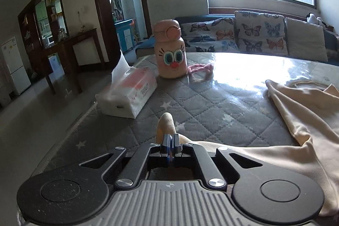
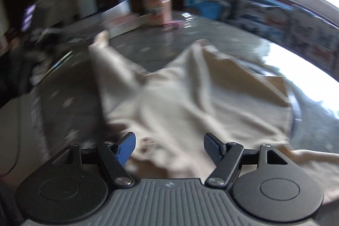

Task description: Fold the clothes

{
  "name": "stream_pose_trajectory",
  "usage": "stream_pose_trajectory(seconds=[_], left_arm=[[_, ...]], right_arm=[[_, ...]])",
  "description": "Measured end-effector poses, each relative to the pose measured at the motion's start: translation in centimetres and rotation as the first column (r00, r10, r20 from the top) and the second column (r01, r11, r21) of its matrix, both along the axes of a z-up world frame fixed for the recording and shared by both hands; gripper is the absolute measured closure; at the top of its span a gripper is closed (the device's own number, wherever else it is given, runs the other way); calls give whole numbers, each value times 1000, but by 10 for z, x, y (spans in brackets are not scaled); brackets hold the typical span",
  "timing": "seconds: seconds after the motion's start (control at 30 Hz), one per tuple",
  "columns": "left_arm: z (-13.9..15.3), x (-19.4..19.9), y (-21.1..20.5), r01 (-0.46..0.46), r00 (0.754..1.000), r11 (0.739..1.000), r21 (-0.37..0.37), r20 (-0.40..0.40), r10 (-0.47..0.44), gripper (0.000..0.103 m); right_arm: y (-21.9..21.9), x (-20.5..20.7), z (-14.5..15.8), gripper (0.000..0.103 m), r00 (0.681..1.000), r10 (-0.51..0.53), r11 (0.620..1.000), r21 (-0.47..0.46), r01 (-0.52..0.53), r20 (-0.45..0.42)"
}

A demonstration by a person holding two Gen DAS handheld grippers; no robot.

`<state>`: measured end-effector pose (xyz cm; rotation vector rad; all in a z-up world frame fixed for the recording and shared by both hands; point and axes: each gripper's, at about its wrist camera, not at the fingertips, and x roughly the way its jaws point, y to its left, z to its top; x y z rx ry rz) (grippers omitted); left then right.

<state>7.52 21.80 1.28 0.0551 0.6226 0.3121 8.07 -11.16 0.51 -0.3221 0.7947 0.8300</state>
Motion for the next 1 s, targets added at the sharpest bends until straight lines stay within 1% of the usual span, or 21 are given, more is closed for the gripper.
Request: stream_pose_trajectory(seconds=[0.1,0.17,0.2,0.27,0.3,0.33,0.37,0.43,0.53,0.6,0.63,0.67,0.7,0.77,0.83,0.87,0.93,1.0], left_arm=[[2,2,-3,3,1000,1000,0,0,-3,101],[5,2,-4,5,1000,1000,-1,8,-5,101],[7,2,-4,6,1000,1000,-2,13,-6,101],[11,-1,-5,5,1000,1000,-6,26,-5,101],[14,-2,-4,5,999,1000,-8,32,-5,101],[14,-3,-4,4,1000,1000,-9,29,-4,101],[13,-4,-3,1,1000,1000,-8,17,-1,101],[10,-6,0,-4,1000,1000,-8,-8,4,101],[6,-9,3,-13,999,1000,-6,-46,13,101],[3,-11,6,-19,997,1000,-5,-70,19,101],[1,-12,7,-22,996,1000,-2,-85,22,101],[0,-12,7,-28,995,1000,5,-96,28,100],[0,-12,8,-36,994,999,12,-100,37,97],[2,-12,10,-52,993,998,26,-108,55,97],[7,-11,11,-61,993,998,27,-98,64,97],[10,-10,11,-61,994,998,26,-89,63,95],[15,-4,5,-36,996,999,21,-76,37,90],[17,6,-5,9,998,1000,10,-69,-8,88]], right_arm=[[16,-14,-6,37,998,62,997,-45,-60,30],[23,-19,-10,49,995,85,994,-71,-81,45],[26,-21,-12,52,995,92,993,-83,-87,48],[30,-22,-19,79,995,82,992,-101,-77,51],[32,-23,-22,84,996,77,991,-110,-71,53],[30,-22,-21,92,996,71,993,-101,-65,55],[27,-23,-19,95,997,70,994,-85,-66,44],[20,-27,-10,95,996,89,994,-59,-87,30],[17,-36,-11,94,990,139,988,-69,-139,-3],[17,-37,-15,90,987,157,985,-68,-158,-26],[16,-36,-16,82,985,164,984,-57,-166,-44],[14,-34,-14,79,984,166,985,-43,-169,-58],[12,-32,-11,79,983,169,985,-28,-171,-70],[6,-27,-3,76,983,165,986,-2,-166,-77],[-4,-15,9,70,988,132,991,20,-131,-75],[-8,-10,13,69,991,115,993,25,-114,-71],[-22,13,20,69,999,34,999,25,-33,-38],[-35,37,23,69,999,-47,998,27,48,-23]])
